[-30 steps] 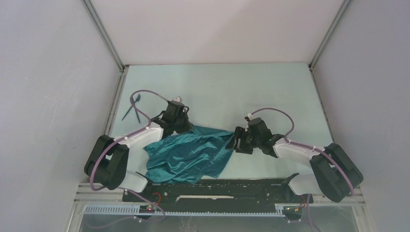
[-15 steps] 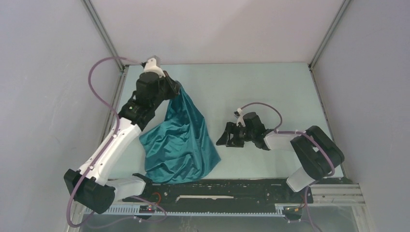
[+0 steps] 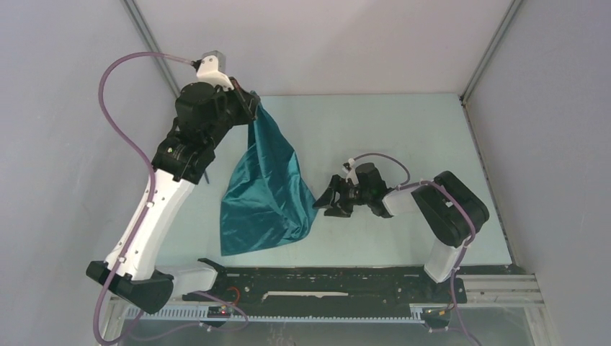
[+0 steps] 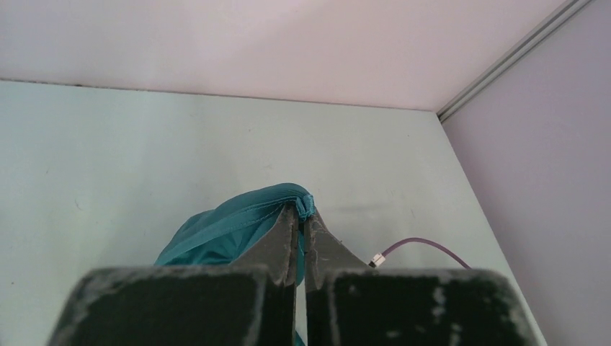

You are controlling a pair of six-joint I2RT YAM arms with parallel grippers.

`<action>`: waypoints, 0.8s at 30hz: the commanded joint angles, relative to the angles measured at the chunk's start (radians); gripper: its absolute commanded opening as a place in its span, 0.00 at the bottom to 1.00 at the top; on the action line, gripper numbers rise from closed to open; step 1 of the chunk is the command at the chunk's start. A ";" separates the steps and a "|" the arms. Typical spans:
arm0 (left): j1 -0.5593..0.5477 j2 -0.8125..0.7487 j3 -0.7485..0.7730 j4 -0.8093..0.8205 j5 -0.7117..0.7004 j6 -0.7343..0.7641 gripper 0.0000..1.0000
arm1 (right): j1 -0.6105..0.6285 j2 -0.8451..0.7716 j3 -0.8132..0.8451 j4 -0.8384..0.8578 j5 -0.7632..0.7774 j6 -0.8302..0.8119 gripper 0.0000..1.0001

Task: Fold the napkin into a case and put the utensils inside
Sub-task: Pick up the crumpled napkin from the corner of the board.

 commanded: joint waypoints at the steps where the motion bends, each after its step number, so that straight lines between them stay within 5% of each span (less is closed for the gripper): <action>1: 0.005 -0.011 0.004 -0.018 0.022 0.022 0.00 | 0.033 0.049 -0.015 0.189 0.021 0.299 0.75; 6: 0.005 -0.048 -0.010 -0.022 0.025 0.024 0.00 | 0.081 0.121 -0.029 0.339 0.124 0.445 0.74; 13: 0.006 -0.077 -0.019 -0.041 0.020 0.039 0.00 | 0.082 0.137 -0.033 0.317 0.249 0.407 0.75; 24: 0.007 -0.100 -0.038 -0.039 0.038 0.032 0.00 | 0.060 0.292 -0.020 0.708 0.136 0.474 0.66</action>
